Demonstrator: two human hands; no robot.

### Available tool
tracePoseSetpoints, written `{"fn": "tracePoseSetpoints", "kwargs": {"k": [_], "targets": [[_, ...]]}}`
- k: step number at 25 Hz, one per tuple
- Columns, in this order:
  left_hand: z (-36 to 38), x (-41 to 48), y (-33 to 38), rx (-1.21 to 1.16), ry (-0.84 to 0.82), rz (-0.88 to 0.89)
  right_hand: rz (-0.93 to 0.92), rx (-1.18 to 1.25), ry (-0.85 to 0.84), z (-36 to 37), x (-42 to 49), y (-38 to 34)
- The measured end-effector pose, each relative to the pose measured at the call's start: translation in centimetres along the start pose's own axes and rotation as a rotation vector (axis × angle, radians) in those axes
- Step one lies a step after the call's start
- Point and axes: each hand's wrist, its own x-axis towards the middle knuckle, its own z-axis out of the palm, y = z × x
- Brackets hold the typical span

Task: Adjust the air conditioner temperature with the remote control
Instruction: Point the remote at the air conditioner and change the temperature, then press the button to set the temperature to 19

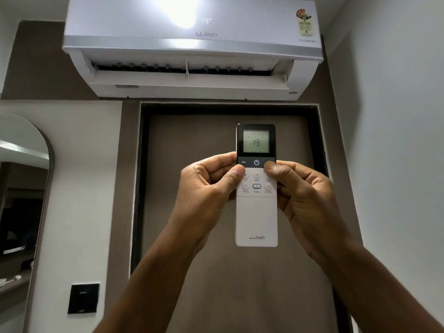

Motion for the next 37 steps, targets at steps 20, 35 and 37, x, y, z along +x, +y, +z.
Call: {"fn": "tracePoseSetpoints", "kwargs": {"k": [20, 35, 37], "targets": [[24.3, -37.2, -30.7, -0.199, -0.448, -1.273, 1.162, -0.368, 0.861, -24.8, -44.1, 14.7], [39.2, -78.9, -43.6, 0.31, -1.121, -1.246, 1.861, -0.698, 1.374, -33.9, -85.9, 25.9], [39.4, -81.3, -43.3, 0.348, -1.179, -1.106, 1.891, -0.782, 1.335, -33.9, -87.8, 26.3]]}}
